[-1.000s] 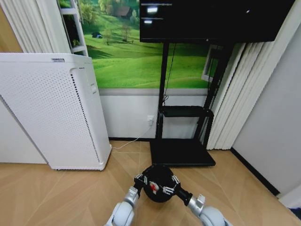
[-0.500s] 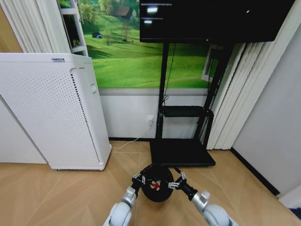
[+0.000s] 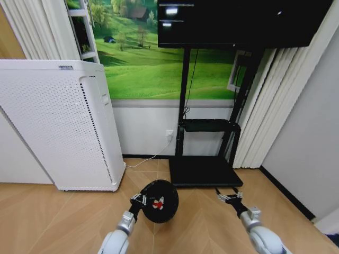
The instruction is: Pick up the trash bin and place the garbage on the floor into it.
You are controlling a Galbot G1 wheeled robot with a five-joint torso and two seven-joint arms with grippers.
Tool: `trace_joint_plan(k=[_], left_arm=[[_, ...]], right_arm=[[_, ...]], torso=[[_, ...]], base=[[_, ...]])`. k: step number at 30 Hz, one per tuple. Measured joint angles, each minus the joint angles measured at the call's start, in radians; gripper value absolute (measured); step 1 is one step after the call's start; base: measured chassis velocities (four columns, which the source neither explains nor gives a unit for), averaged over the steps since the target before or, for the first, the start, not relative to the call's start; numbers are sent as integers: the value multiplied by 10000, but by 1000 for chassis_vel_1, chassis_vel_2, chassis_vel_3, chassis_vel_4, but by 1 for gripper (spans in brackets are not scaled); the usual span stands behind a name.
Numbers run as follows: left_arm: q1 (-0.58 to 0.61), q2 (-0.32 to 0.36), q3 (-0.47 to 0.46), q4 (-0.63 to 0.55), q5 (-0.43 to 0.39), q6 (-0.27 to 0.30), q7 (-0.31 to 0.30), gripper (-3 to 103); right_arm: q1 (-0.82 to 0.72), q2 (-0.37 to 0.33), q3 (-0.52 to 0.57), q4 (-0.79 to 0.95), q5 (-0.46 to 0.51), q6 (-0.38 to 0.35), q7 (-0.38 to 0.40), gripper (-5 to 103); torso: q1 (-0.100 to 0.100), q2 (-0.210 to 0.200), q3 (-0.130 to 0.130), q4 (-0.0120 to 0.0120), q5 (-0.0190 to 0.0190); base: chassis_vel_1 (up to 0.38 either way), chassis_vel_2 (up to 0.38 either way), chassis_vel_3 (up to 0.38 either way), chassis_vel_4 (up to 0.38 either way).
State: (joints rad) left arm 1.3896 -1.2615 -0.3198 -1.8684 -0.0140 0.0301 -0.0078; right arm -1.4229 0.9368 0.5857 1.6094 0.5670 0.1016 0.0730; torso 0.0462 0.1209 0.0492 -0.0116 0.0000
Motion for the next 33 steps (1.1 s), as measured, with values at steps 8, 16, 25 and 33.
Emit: trace_joint_plan(k=[8,16,25,33], left_arm=[[289,-32,-753,-343,-250,53,-48,7],[537,-197,-1273,-661,-423,125,-53,7],[573,-235,-1320,-681,-435,100,-47,7],[562,-181,-1370,-653,-487,71,-38,7]], right_arm=[[-305,458,1203,-290,-400,-874,548,100],[-657,802,1824,-205,-416,-590,412,100],[-558,836,1787,-276,-252,-562,410,100],[-451,795,1566,-384,-212,-549,410,100]], torso=[[-1,0,0,-2,-1],[-1,0,0,-1,0],[0,0,0,0,0],[0,0,1,-4,0]], base=[[0,0,0,0],[0,0,0,0],[-7,-4,5,6],[-128,-128,120,130]])
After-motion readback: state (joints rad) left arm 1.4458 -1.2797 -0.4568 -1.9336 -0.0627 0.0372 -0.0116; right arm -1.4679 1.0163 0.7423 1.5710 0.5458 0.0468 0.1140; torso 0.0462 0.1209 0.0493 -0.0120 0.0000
